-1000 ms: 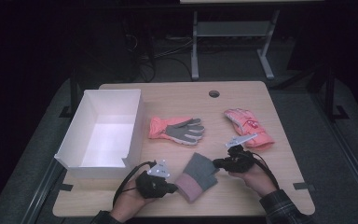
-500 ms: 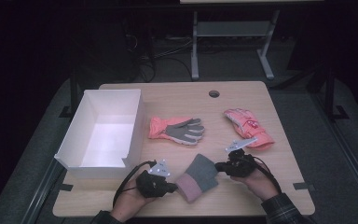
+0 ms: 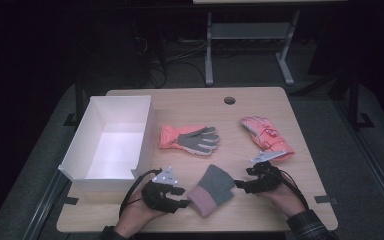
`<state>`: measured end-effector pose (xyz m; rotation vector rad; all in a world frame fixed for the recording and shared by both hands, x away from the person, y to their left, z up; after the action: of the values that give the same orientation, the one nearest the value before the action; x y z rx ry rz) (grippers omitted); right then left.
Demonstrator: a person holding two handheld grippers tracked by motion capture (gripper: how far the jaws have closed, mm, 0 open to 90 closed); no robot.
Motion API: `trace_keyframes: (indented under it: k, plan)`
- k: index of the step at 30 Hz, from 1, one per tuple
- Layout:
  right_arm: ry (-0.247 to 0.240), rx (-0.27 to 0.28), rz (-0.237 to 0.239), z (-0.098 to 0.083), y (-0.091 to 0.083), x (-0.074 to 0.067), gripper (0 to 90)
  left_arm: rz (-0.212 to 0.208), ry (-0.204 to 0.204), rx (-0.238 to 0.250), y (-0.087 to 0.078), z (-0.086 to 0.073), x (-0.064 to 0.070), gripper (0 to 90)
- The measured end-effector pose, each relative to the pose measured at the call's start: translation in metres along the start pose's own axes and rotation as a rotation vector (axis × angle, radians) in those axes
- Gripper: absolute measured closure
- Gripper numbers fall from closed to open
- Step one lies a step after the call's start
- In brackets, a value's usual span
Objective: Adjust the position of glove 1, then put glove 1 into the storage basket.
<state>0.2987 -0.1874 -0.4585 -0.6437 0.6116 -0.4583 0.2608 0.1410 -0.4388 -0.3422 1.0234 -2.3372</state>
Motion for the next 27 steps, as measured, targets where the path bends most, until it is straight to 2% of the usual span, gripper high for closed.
trace_keyframes:
  k: [4, 7, 9, 14, 16, 19, 23, 27]
  plan:
    - [0.012, 0.026, -0.016, -0.009, -0.008, 0.006, 16.5, 0.019, -0.010, 0.006, 0.001, 0.009, -0.002, 26.3]
    - [-0.001, 0.066, -0.041, -0.015, -0.013, 0.009, 12.9, 0.028, -0.029, 0.006, 0.004, 0.017, -0.003, 19.6]
    - [-0.011, 0.074, -0.050, -0.020, -0.014, 0.011, 8.0, 0.033, -0.055, -0.005, 0.006, 0.022, -0.004, 17.9]
    - [-0.018, 0.070, -0.088, -0.031, -0.015, 0.015, 2.7, 0.059, -0.062, -0.026, 0.015, 0.033, -0.001, 15.6]
    - [-0.025, 0.073, -0.088, -0.034, -0.017, 0.016, 2.7, 0.063, -0.044, -0.039, 0.019, 0.039, 0.001, 15.6]
    - [-0.026, 0.066, -0.086, -0.037, -0.018, 0.017, 2.7, 0.080, -0.045, -0.040, 0.026, 0.047, 0.005, 13.9]
    - [-0.035, 0.066, -0.087, -0.038, -0.017, 0.019, 2.7, 0.104, -0.025, -0.060, 0.039, 0.056, 0.010, 13.4]
    - [-0.048, 0.070, -0.097, -0.037, -0.017, 0.019, 2.7, 0.100, 0.004, -0.091, 0.054, 0.062, 0.018, 12.8]
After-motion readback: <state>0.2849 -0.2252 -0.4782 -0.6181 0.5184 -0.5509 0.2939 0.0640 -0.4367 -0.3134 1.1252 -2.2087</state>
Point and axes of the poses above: each handheld gripper's, and its own axes: y roughly forward along the jaws, z roughly out of its top, x roughly to its right, the point moved 1 cm from there along y, roughly forward along the jaws, and after that the axes turned 15 degrees about z, right-handed, at the moved point
